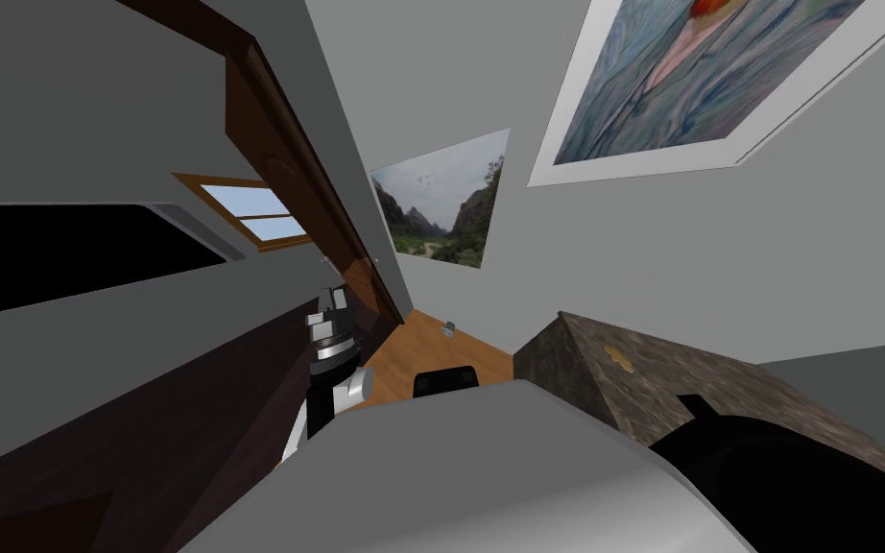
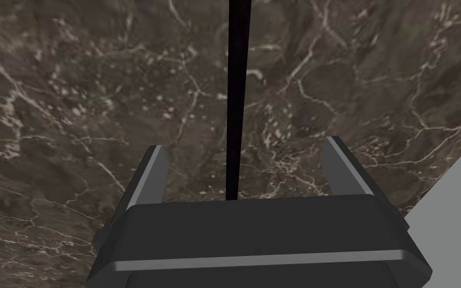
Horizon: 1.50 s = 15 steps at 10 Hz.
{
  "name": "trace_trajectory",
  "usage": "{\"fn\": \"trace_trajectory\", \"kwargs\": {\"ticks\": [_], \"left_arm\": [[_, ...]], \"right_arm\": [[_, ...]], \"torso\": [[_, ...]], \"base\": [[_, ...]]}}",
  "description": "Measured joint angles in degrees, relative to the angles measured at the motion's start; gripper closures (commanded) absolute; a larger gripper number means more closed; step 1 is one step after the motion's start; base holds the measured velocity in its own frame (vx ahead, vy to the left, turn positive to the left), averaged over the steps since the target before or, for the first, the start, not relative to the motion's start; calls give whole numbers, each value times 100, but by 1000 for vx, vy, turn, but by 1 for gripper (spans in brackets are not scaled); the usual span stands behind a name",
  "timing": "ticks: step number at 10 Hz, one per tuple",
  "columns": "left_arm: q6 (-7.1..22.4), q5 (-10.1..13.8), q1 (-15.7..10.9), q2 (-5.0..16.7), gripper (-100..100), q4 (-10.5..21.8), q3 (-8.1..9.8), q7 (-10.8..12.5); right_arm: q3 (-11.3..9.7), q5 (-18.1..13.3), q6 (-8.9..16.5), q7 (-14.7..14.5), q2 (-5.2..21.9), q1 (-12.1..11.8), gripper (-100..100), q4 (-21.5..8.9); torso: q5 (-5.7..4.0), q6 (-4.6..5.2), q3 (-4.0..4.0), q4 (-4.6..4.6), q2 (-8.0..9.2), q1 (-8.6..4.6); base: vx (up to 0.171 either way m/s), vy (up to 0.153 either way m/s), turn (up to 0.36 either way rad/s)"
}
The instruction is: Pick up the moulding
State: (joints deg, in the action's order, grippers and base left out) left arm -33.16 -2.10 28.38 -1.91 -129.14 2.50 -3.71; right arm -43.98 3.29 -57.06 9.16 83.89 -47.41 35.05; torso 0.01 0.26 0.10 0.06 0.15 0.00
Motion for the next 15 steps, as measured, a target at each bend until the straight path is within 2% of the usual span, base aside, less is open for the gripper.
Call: {"fn": "trace_trajectory", "kwargs": {"ticks": [2,4,5,9,10,11,12,14,15], "left_arm": [[0,0,1,0,0,0,1,0],[0,0,1,0,0,0,1,0],[0,0,1,0,0,0,1,0],[0,0,1,0,0,0,1,0],[0,0,1,0,0,0,1,0],[0,0,1,0,0,0,1,0],[-1,0,3,1,0,0,2,0],[0,0,1,0,0,0,1,0],[0,0,1,0,0,0,1,0]], "right_arm": [[-226,334,78,-22,1,-4,-100,13],[-260,601,52,-8,-11,19,-100,-24],[-260,612,48,-8,-13,20,100,-28],[-260,613,47,-3,-13,19,100,-27],[-260,613,47,-3,-14,19,0,-27],[-260,613,47,-3,-14,19,100,-27],[-82,493,73,48,53,46,100,159],[196,29,-131,146,-105,244,100,-100],[309,-90,-118,131,-74,182,100,-4]], "torso": [[-4,3,-5,-1,-11,-8],[-5,1,-12,-4,-22,-11],[-5,1,-13,-4,-23,-11],[-9,-1,-11,-4,-20,-18],[-9,-1,-11,-4,-20,-19],[-9,-1,-11,-3,-20,-19],[-24,12,-18,-4,-36,-22],[-44,-10,-19,0,-40,-31],[-46,-10,-15,1,-33,-31]], "base": [[-7,1,-18],[0,0,0],[0,0,0],[0,0,0],[0,0,0],[69,-29,-333],[87,-24,-211],[25,-4,-1],[67,-29,-412]]}}
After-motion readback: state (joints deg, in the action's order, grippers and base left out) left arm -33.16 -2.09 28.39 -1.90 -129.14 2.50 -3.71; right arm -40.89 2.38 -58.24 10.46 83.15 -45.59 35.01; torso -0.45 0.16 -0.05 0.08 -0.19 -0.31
